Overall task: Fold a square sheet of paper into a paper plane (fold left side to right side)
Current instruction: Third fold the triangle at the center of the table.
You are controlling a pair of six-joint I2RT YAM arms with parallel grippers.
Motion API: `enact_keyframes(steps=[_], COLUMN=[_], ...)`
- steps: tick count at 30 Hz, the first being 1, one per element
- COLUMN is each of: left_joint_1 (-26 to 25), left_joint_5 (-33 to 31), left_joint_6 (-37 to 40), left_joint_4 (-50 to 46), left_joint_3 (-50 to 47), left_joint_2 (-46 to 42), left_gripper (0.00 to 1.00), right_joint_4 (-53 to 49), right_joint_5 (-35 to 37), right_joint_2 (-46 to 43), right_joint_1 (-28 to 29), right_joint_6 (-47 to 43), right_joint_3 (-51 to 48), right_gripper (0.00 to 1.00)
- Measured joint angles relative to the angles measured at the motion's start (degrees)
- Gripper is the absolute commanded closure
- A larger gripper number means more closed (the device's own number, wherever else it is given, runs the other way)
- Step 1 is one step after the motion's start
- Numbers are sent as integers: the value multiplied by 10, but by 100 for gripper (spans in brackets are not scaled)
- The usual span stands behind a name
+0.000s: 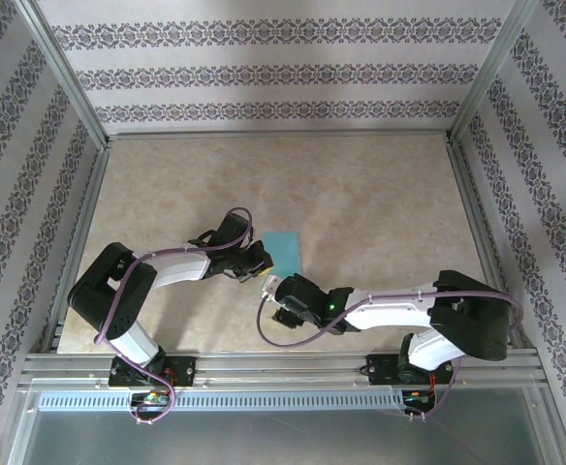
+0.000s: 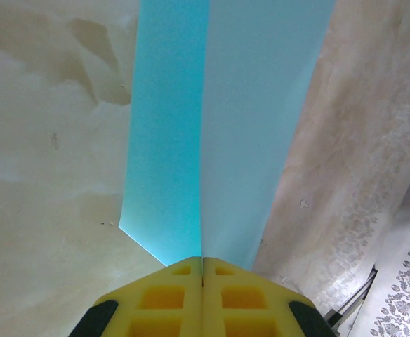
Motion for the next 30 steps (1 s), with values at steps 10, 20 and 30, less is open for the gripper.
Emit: enact_keyframes(steps=[10, 20, 30], left_joint_1=[0, 2, 53], left_joint_5=[0, 2, 5], left_joint_6=[0, 21, 68], left_joint_4=[-2, -28, -93], left_joint_3=[0, 2, 32], left_joint_2=[0, -7, -93], left_gripper=[100, 69, 74], right_joint_4=[21, 11, 16], right_joint_5=[13, -36, -204], right_joint_2=[41, 19, -1], right_joint_1=[0, -28, -111], right_joint_6=[-14, 18, 94], right_joint_3=[37, 33, 9], right_gripper=[93, 100, 100])
